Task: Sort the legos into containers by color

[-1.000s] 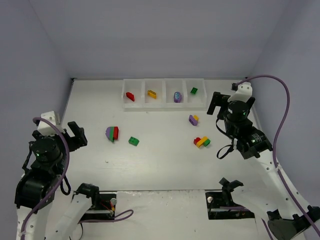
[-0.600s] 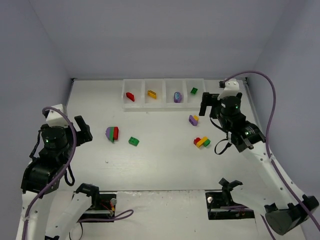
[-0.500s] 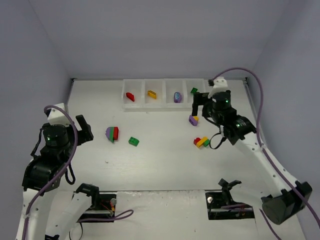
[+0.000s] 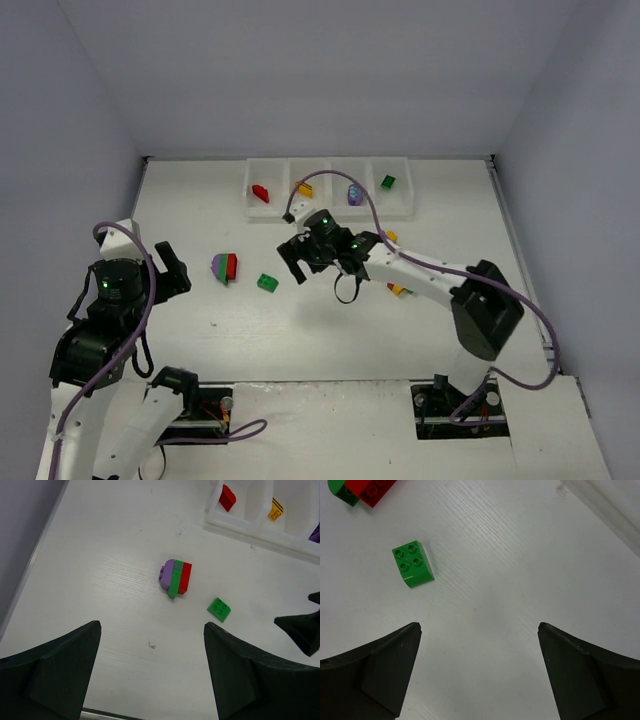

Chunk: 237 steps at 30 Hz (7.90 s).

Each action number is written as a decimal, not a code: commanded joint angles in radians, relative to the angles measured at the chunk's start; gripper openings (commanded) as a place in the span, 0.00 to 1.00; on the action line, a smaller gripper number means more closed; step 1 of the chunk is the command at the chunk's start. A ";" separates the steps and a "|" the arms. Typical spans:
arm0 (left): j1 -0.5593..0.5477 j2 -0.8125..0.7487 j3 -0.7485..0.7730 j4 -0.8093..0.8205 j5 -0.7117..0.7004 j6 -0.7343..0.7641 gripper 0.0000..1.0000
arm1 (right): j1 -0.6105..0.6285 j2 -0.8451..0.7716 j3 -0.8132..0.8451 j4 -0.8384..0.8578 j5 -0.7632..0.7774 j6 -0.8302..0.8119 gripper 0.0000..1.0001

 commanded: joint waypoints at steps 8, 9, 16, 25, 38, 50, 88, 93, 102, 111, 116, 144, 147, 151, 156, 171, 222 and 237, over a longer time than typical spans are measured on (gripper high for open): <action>-0.006 -0.004 0.025 -0.029 -0.010 -0.044 0.77 | 0.102 0.285 0.223 0.105 -0.063 -0.083 0.93; -0.006 -0.002 0.028 -0.027 -0.008 -0.042 0.77 | 0.107 0.301 0.235 0.107 -0.069 -0.085 0.93; -0.006 0.006 0.027 -0.035 0.001 -0.041 0.77 | 0.124 0.402 0.300 0.110 -0.077 -0.083 0.89; -0.006 0.007 0.019 -0.028 0.003 -0.041 0.77 | 0.124 0.444 0.306 0.139 -0.076 -0.083 0.58; -0.006 0.056 -0.001 0.011 0.033 -0.041 0.77 | -0.195 0.143 0.199 0.216 0.151 0.018 0.00; -0.004 0.168 -0.045 0.089 0.087 -0.062 0.77 | -0.585 0.178 0.266 0.213 0.139 0.058 0.00; -0.004 0.196 -0.096 0.158 0.211 -0.104 0.77 | -0.645 0.042 0.074 -0.074 0.179 0.596 0.60; -0.006 0.161 -0.119 0.152 0.222 -0.108 0.77 | -0.636 0.065 0.039 -0.077 0.161 0.606 0.52; -0.006 0.142 -0.130 0.137 0.228 -0.113 0.77 | -0.607 0.131 -0.010 -0.069 0.130 0.517 0.13; -0.006 0.141 -0.141 0.134 0.228 -0.113 0.77 | -0.571 0.174 -0.027 -0.059 0.124 0.469 0.11; -0.006 0.141 -0.141 0.126 0.227 -0.110 0.77 | -0.512 0.175 -0.033 -0.059 0.098 0.480 0.09; -0.006 0.154 -0.154 0.141 0.217 -0.108 0.77 | -0.240 0.063 -0.081 -0.071 -0.060 0.724 0.06; -0.006 0.161 -0.153 0.146 0.219 -0.110 0.77 | -0.219 0.086 -0.068 -0.072 -0.098 0.704 0.08; -0.006 0.170 -0.151 0.147 0.221 -0.107 0.77 | -0.185 0.111 -0.039 -0.071 -0.163 0.659 0.08; -0.004 0.176 -0.153 0.146 0.219 -0.093 0.77 | -0.143 0.097 0.028 -0.079 -0.181 0.519 0.10; -0.006 0.197 -0.139 0.184 0.237 -0.035 0.77 | -0.238 -0.007 0.079 -0.161 -0.221 -0.210 0.51; -0.006 0.254 -0.159 0.223 0.306 -0.025 0.77 | -0.238 0.287 0.142 -0.192 -0.373 -0.626 0.46; -0.006 0.273 -0.072 0.282 0.478 -0.101 0.77 | -0.130 -0.032 0.104 -0.097 -0.341 -0.582 0.00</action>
